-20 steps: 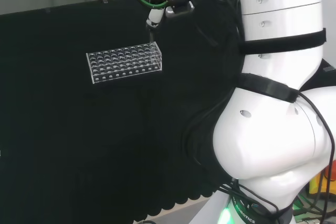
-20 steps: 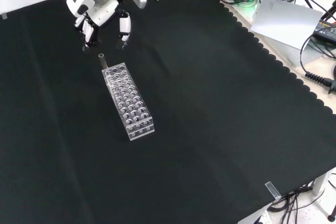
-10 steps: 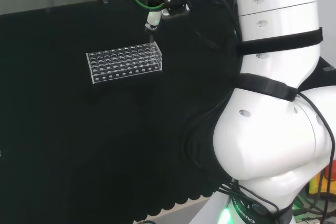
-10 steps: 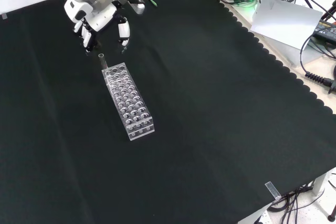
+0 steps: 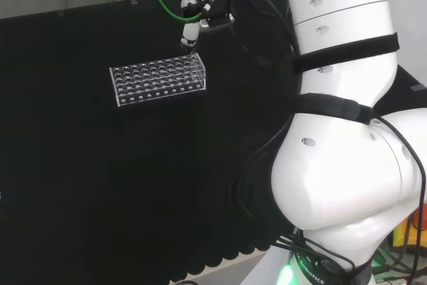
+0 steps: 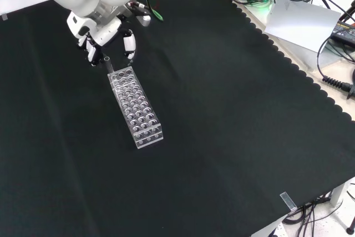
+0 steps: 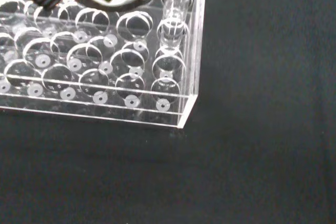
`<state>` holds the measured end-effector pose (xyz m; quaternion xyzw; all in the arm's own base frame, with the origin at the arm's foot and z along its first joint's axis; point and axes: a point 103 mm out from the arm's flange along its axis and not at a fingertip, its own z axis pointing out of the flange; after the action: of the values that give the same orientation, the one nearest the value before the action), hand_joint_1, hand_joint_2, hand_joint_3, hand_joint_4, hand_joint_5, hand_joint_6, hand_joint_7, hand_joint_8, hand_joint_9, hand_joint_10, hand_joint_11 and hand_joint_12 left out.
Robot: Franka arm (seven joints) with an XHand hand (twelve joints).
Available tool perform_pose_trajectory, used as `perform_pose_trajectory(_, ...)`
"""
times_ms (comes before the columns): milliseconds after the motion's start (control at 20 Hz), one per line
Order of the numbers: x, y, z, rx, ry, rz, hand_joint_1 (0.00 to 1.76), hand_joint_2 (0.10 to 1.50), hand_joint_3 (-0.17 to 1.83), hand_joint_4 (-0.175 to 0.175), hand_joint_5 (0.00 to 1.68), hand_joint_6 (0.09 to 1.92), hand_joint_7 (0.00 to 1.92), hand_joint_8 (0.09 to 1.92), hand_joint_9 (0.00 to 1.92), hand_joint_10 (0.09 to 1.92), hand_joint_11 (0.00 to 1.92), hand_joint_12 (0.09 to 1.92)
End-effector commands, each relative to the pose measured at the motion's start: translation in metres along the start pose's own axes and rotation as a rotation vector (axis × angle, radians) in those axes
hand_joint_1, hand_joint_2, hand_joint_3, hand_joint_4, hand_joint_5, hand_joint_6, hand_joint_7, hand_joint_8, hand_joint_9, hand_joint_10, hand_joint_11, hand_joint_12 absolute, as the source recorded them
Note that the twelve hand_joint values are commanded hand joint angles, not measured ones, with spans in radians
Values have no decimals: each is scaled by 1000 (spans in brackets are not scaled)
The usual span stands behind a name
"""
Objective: Pick up the test tube.
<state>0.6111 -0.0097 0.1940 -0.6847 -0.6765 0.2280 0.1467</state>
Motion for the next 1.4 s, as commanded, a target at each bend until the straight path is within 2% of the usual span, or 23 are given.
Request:
perform_pose_trajectory(50, 2, 3, 6, -4, -10, 3, 935, 632, 608, -87, 571, 737, 907, 831, 772, 732, 312, 1445)
perform_pose_trajectory(350, 8, 8, 9, -42, 50, -2, 1001, 621, 646, -121, 767, 735, 1176, 726, 1047, 649, 461, 1379)
perform_pose_trajectory(650, 21, 17, 9, -40, 87, -8, 1023, 624, 657, -127, 806, 734, 1224, 714, 1093, 648, 485, 1374)
perform_pose_trajectory(900, 27, 22, 13, -58, 116, 14, 1063, 620, 683, -142, 858, 715, 1293, 671, 1133, 639, 497, 1369)
perform_pose_trajectory(950, 26, 23, 14, -69, 131, 25, 1078, 619, 690, -151, 898, 696, 1329, 651, 1159, 630, 512, 1362)
perform_pose_trajectory(1000, 26, 23, 14, -89, 149, 38, 1108, 703, 580, -130, 989, 727, 1372, 636, 1197, 622, 535, 1355)
perform_pose_trajectory(1100, 21, 22, 12, -130, 203, 66, 1167, 797, 428, -153, 1145, 692, 1465, 620, 1285, 611, 608, 1322)
perform_pose_trajectory(1250, 17, 19, 8, -204, 264, 87, 1204, 746, 484, -173, 1277, 574, 1584, 593, 1416, 588, 749, 1254)
perform_pose_trajectory(1400, 14, 17, 0, -248, 299, 88, 1214, 691, 574, -175, 1309, 558, 1636, 578, 1485, 574, 864, 1198)
